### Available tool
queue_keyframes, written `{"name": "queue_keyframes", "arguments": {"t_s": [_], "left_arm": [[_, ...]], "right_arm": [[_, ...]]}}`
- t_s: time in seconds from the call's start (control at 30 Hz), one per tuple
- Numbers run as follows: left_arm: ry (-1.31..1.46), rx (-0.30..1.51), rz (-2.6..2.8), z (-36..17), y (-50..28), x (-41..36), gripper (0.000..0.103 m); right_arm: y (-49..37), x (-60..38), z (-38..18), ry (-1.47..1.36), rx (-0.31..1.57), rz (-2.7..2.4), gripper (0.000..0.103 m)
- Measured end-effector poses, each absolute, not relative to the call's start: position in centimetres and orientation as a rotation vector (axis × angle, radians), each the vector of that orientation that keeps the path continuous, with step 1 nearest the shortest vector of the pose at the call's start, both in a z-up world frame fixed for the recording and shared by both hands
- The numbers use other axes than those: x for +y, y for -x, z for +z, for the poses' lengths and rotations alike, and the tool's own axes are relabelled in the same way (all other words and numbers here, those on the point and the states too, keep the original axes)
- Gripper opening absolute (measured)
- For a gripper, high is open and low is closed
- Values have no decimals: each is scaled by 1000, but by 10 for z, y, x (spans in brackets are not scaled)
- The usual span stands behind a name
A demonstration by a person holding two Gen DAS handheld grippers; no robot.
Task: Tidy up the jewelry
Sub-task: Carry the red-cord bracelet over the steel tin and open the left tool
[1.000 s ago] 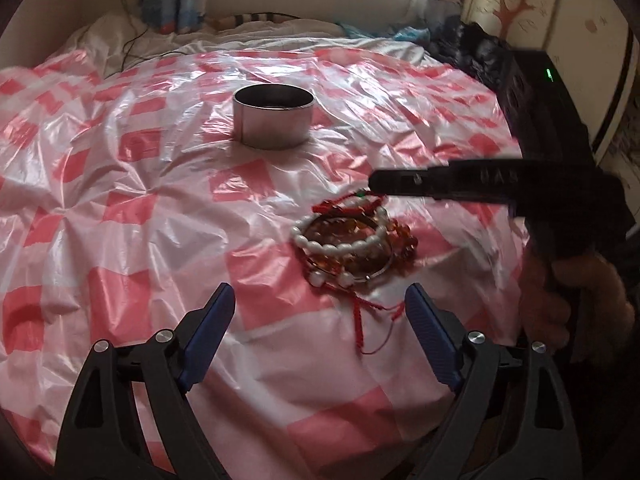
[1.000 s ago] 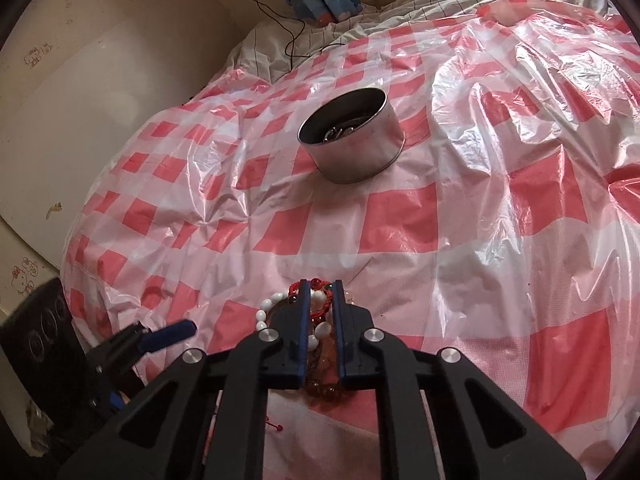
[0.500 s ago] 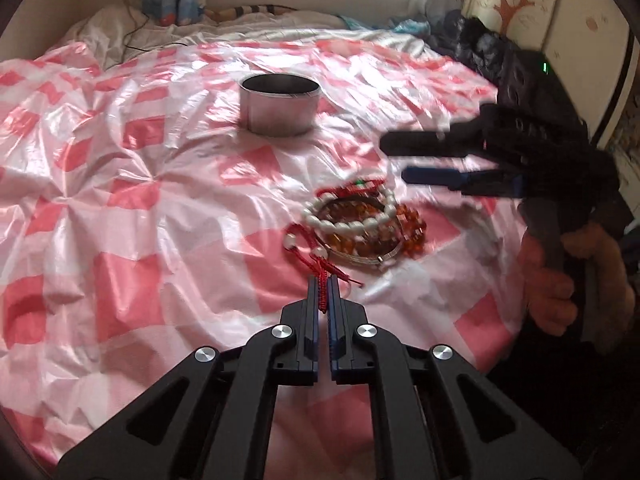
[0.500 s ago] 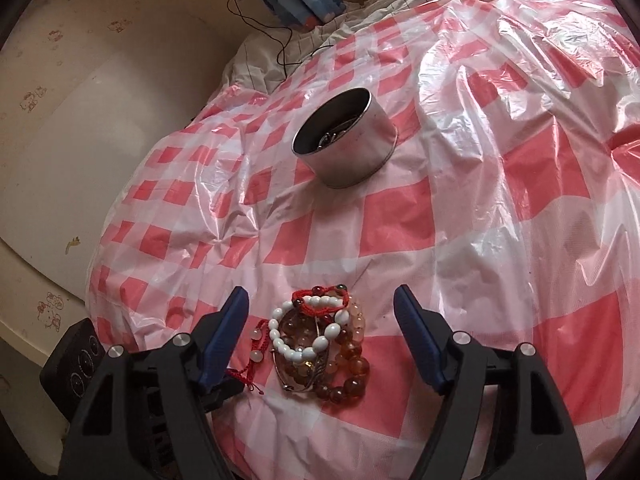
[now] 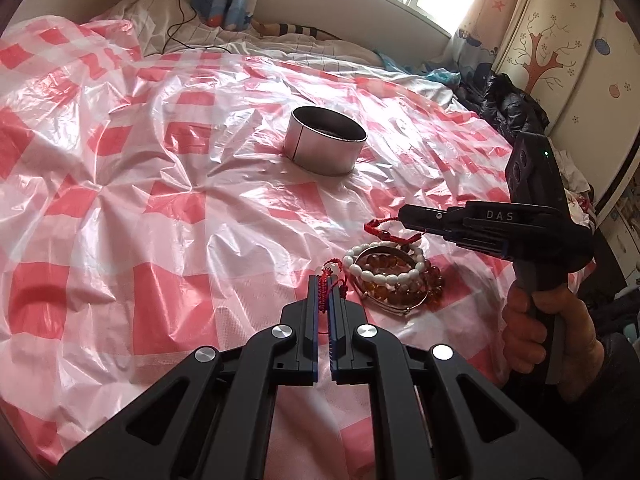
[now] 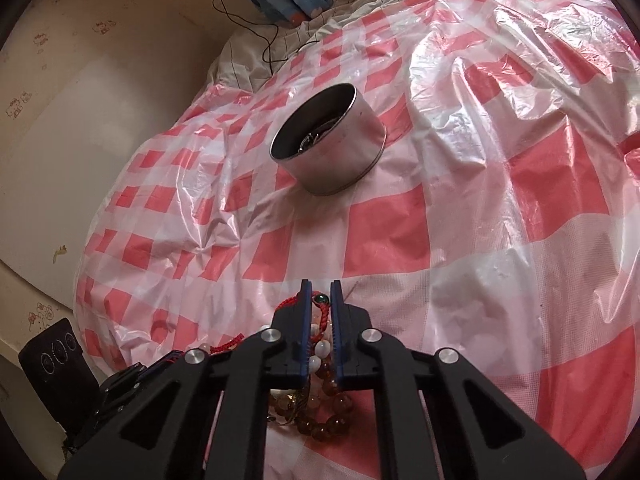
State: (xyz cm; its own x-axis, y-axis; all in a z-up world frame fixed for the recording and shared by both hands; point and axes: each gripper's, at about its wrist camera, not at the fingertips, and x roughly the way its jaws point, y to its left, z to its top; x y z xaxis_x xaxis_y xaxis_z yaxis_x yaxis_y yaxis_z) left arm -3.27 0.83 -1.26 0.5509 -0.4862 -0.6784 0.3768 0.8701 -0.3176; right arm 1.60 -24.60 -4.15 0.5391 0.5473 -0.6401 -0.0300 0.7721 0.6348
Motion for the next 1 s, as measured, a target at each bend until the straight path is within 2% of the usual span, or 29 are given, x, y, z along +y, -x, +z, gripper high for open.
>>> {"name": "queue_keyframes", "arguments": {"t_s": [0.5, 1.0], "left_arm": [[164, 706, -593, 20, 20, -8, 4], [205, 647, -667, 56, -97, -62, 4]], "right_arm": [[-4, -268, -1, -700, 777, 401, 10], [-75, -290, 33, -631, 713, 353, 10]]}}
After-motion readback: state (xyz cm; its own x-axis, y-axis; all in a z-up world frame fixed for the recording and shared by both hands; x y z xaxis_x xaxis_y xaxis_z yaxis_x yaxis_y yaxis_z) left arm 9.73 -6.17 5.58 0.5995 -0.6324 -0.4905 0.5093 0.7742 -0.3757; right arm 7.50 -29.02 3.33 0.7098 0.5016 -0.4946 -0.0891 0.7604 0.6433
